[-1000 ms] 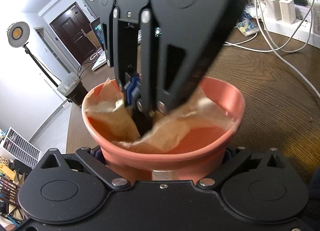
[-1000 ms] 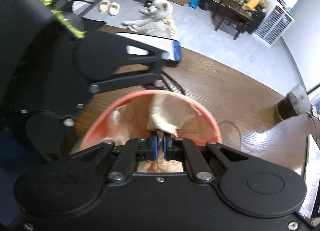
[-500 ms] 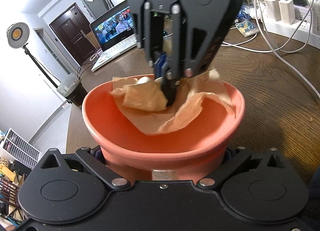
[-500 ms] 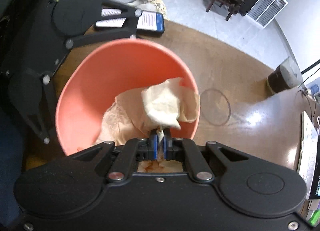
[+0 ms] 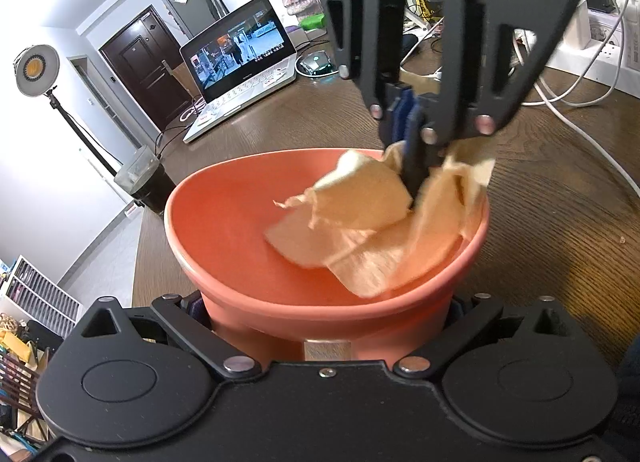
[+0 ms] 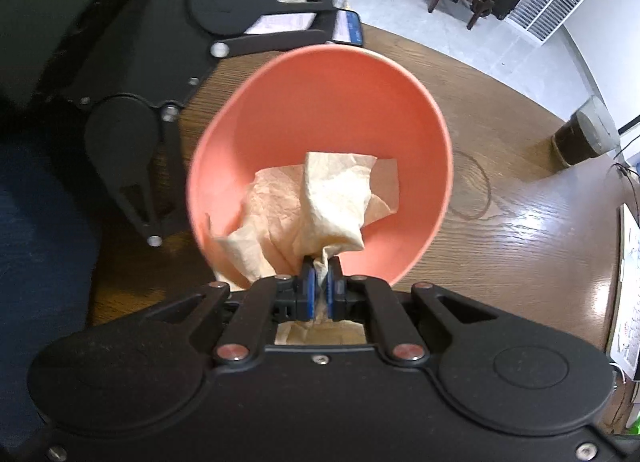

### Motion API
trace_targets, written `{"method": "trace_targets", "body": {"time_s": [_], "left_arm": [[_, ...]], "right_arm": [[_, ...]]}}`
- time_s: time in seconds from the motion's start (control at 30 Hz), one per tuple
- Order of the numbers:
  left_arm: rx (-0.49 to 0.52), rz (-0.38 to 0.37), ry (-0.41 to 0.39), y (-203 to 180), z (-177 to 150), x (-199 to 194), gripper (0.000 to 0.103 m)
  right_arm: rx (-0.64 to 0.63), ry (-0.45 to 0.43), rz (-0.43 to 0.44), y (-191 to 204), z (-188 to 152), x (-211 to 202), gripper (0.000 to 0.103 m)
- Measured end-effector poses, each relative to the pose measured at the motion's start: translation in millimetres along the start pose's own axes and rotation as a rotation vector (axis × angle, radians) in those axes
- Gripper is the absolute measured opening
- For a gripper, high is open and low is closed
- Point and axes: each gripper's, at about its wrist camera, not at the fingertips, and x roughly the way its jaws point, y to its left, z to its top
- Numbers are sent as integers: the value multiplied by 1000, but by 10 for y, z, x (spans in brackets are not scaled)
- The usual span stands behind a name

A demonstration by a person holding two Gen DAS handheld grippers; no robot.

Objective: Clean bowl

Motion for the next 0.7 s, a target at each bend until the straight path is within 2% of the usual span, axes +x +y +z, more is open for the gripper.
{"method": "trace_targets", "body": {"time_s": [0.4,0.7], "left_arm": [[-2,1,-2,15,-3,-6,99],[-8,1,1,23,-5,3,99]], "right_arm": [[-18,-68,59,239,177,-100,6],[-58,-122,43,203,374,-117,6]]}}
